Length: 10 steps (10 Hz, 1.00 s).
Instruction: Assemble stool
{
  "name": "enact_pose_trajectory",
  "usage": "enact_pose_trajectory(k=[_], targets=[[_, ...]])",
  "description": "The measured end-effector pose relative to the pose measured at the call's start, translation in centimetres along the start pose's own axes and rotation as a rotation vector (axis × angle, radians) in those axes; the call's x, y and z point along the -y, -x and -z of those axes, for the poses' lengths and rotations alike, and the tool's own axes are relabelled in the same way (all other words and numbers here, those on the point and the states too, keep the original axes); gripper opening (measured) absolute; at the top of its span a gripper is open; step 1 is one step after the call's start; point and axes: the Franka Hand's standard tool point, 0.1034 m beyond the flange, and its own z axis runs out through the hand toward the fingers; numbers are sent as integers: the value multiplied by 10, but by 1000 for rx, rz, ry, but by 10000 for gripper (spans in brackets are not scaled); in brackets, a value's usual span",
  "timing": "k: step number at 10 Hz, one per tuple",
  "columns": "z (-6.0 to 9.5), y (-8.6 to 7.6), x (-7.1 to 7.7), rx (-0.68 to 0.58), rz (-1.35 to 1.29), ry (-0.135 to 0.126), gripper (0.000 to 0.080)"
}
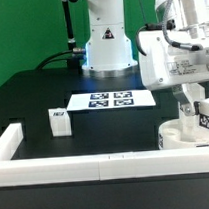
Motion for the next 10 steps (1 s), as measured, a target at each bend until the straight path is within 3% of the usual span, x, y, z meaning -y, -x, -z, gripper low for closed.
enact_pose_trajectory(k=[2, 5, 10], targets=[[6, 9, -10, 16, 8, 10, 645], [38, 34, -7, 75, 44, -2, 649], [32, 29, -7, 64, 45, -2, 649]])
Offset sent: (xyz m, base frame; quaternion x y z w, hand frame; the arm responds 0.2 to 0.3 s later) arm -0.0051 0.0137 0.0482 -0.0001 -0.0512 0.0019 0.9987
